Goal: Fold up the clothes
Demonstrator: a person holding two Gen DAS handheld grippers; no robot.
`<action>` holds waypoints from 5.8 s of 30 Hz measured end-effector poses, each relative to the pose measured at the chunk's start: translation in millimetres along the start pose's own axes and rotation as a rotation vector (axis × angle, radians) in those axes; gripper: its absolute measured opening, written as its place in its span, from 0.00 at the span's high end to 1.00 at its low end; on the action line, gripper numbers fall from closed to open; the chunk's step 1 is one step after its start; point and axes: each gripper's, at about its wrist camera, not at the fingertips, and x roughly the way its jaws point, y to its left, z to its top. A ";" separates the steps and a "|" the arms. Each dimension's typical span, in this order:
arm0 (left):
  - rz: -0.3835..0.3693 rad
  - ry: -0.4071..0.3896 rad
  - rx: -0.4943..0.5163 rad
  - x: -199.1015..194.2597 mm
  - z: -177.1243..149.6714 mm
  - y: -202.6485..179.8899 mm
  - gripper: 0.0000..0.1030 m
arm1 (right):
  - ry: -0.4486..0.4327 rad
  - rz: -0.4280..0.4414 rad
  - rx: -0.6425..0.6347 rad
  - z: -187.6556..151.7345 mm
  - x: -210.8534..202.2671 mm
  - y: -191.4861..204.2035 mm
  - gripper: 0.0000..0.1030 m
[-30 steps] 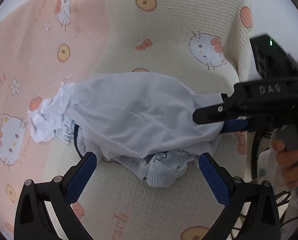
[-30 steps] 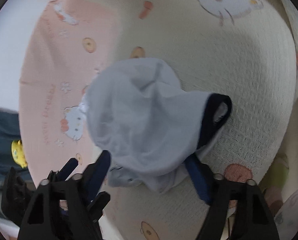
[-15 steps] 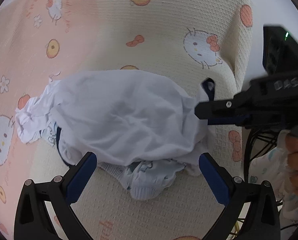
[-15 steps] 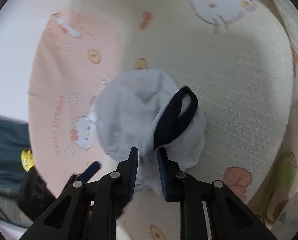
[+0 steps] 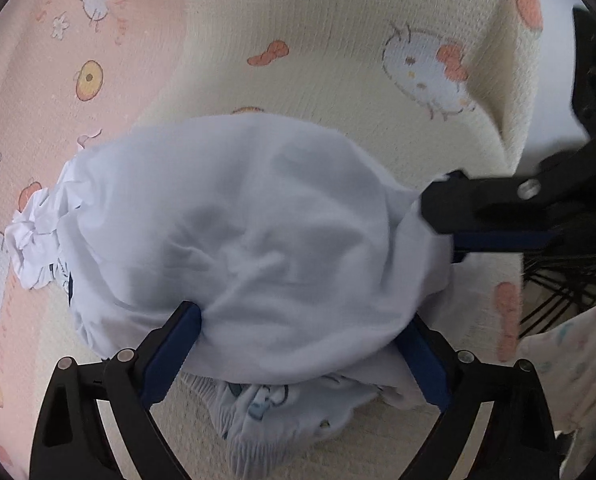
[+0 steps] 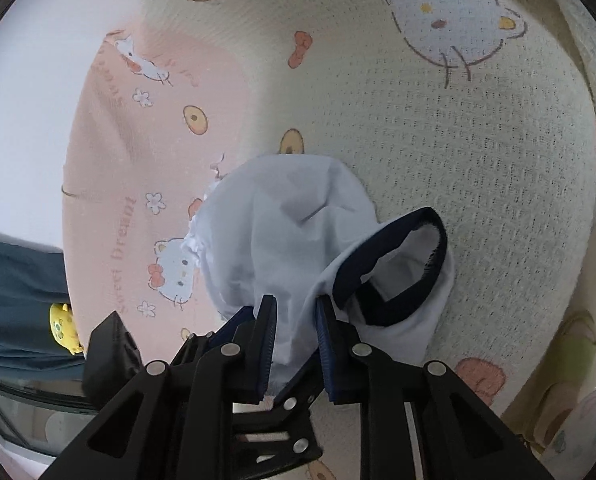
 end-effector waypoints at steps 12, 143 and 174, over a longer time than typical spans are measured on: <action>0.034 0.014 -0.021 9.9 2.6 -2.4 0.00 | 0.032 -0.023 0.006 2.3 1.7 -2.2 0.81; -0.187 -0.202 -0.338 -59.8 19.8 87.9 0.75 | -0.104 -0.538 -1.178 -63.6 35.8 128.3 0.27; -0.099 -0.168 -0.227 -68.3 12.3 73.1 0.32 | -0.171 -0.516 -0.847 9.9 58.5 111.3 0.90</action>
